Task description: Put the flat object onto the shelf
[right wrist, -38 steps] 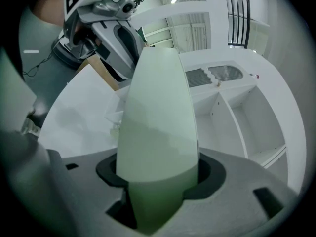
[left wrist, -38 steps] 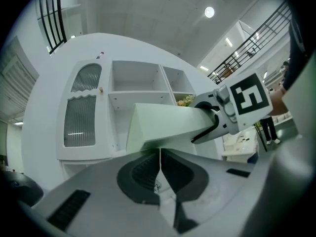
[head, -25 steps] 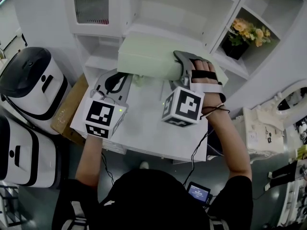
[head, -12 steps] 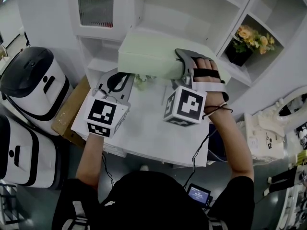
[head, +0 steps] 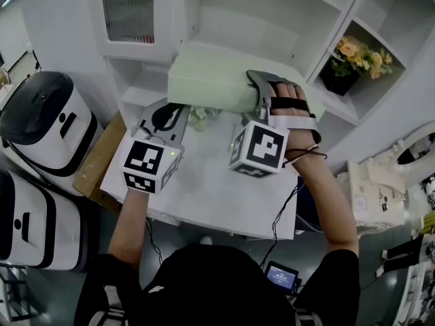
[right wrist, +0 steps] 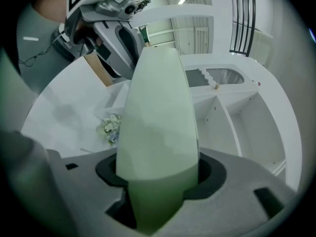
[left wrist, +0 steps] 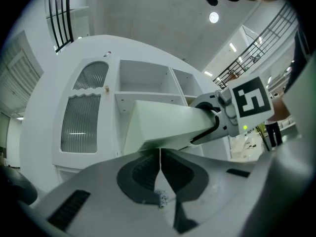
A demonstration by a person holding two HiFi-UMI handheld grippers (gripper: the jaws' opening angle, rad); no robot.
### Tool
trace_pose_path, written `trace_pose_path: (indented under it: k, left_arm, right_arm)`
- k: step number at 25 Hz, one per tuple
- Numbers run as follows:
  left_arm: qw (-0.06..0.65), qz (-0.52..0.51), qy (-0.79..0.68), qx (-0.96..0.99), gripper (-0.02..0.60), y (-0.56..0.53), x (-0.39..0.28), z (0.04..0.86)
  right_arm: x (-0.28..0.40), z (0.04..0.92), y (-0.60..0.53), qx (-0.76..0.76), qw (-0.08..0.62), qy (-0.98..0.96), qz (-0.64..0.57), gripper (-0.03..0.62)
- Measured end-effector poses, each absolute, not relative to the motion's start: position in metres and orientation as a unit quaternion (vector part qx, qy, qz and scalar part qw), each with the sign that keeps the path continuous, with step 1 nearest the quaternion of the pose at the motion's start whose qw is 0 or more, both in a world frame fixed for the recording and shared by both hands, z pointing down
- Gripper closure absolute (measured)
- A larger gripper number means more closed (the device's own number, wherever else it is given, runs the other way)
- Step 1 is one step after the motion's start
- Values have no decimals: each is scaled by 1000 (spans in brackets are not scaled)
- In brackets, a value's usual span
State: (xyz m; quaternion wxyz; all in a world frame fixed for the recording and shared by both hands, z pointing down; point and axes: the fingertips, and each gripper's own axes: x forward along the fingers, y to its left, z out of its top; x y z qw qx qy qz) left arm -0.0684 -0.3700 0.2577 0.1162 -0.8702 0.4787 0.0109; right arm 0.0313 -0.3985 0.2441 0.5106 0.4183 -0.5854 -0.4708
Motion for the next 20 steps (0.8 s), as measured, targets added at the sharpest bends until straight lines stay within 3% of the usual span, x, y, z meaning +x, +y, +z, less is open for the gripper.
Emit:
trace_pose_path:
  k: [20]
  left_arm:
    - [98, -3, 497, -862, 572, -409, -76, 282]
  right_arm:
    - [46, 261, -458, 433, 529, -571, -454, 321]
